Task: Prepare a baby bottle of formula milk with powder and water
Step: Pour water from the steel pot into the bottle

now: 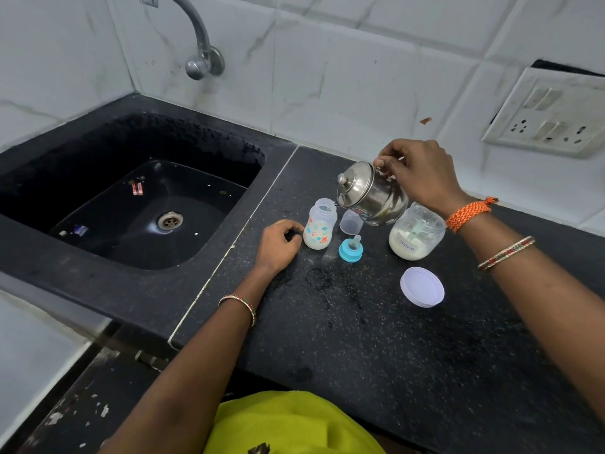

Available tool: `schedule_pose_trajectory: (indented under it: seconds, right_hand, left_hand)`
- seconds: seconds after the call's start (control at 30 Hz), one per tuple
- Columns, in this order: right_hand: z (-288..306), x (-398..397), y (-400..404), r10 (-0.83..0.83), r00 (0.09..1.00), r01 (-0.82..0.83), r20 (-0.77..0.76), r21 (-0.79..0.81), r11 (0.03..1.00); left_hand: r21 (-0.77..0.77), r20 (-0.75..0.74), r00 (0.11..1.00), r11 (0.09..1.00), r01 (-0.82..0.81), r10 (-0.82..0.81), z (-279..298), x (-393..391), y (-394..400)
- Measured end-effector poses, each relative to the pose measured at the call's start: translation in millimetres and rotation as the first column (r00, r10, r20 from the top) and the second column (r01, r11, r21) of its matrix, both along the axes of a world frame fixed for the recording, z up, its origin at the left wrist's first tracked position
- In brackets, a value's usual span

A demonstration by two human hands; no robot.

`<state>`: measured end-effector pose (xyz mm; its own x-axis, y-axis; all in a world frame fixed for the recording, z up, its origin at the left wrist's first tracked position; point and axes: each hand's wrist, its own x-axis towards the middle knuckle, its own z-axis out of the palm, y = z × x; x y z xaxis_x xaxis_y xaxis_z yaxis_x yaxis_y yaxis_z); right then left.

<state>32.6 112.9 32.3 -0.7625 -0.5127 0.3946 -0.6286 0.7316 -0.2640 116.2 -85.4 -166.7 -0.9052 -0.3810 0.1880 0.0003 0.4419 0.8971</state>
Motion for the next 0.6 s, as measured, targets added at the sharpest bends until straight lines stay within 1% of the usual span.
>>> schedule_pose_trajectory:
  seconds: [0.4,0.6]
  right_hand:
    - [2.0,-2.2,-6.0,0.042,0.998,-0.039,-0.04,0.074,0.996]
    - [4.7,-3.2,-8.4,0.07,0.994,-0.062,-0.083,0.097,0.993]
  left_hand:
    - [-0.005,0.011,1.0,1.0,-0.002,0.002,1.3,-0.1,-0.3]
    - [-0.006,0.003,1.0,1.0,0.001,-0.001,0.8,0.5,-0.4]
